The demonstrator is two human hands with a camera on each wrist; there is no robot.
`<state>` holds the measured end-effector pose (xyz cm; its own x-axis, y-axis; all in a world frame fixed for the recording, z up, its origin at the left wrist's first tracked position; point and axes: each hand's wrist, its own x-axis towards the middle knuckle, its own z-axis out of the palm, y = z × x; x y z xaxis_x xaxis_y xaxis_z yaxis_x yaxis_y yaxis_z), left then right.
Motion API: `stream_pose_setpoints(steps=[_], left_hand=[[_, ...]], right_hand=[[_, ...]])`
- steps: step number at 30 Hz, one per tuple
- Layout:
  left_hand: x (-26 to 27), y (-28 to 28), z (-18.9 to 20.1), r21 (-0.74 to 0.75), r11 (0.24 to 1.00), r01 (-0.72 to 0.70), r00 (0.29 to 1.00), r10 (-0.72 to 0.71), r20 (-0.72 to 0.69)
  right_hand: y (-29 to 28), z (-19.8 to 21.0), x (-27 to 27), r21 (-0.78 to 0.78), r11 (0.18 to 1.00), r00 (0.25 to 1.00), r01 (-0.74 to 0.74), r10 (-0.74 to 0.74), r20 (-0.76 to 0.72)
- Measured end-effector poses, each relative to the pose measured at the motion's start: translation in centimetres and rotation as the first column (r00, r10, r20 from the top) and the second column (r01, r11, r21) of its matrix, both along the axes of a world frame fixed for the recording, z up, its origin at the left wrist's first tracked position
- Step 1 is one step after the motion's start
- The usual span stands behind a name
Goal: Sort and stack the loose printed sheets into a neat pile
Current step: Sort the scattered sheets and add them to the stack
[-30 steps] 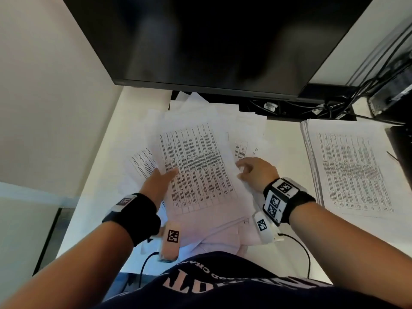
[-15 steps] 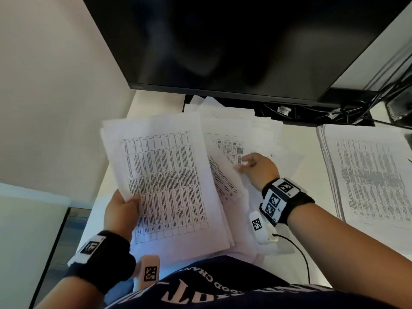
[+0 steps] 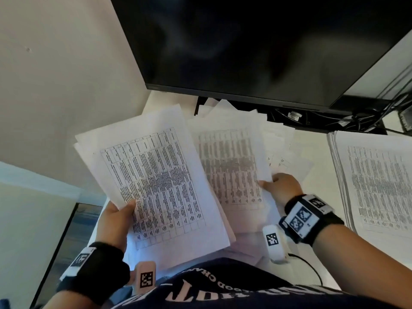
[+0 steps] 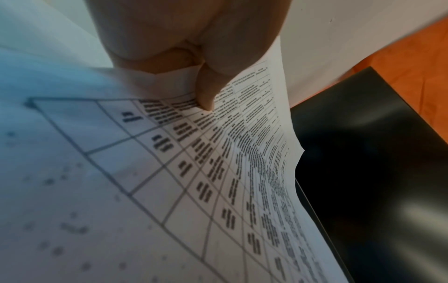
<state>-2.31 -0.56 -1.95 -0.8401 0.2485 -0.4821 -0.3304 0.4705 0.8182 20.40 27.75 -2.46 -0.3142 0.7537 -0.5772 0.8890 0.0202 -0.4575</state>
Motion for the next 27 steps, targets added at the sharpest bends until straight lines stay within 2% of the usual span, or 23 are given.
stream_pose_setpoints(steps=[5,9,12,18,20,24,26,27], left_hand=[[0.3,-0.2,0.4,0.011,1.0,-0.004,0.999,0.004,0.037],[0.8,-0.2,0.3,-0.003,1.0,0.027,0.998,-0.027,0.055],[1.2,-0.2,0.2,-0.041,0.996,0.078,0.996,-0.076,0.049],[1.4,-0.5,0.5,-0.032,0.995,0.092,0.994,-0.09,0.061],[1.1,-0.6,0.7,-0.021,0.996,0.082,0.996,-0.082,0.036],[0.1,-1.1,1.2,0.042,0.998,0.037,0.999,-0.037,0.011],[-0.3,-1.5,1.3,0.061,0.998,0.021,1.0,-0.021,0.009],[-0.4,-1.8,1.3,0.066,0.998,0.016,1.0,-0.016,0.008]], right_hand=[[-0.7,-0.2,0.0,-0.031,0.988,0.987,0.154,-0.155,-0.052],[-0.8,-1.0,-2.5,-0.086,0.978,0.98,0.19,-0.194,-0.037],[-0.7,-0.9,-3.6,-0.103,0.985,0.99,0.14,-0.136,0.039],[-1.0,-0.1,-3.0,-0.101,0.99,0.995,0.102,-0.103,-0.007],[-0.9,0.4,-2.5,-0.111,0.993,0.999,0.034,-0.032,0.027],[-1.1,-0.1,-1.9,-0.135,0.98,0.965,-0.144,0.17,0.201],[-1.3,-0.6,-1.8,-0.12,0.982,0.964,-0.147,0.17,0.205],[-1.5,-0.6,-1.9,-0.109,0.989,0.979,-0.099,0.117,0.169]])
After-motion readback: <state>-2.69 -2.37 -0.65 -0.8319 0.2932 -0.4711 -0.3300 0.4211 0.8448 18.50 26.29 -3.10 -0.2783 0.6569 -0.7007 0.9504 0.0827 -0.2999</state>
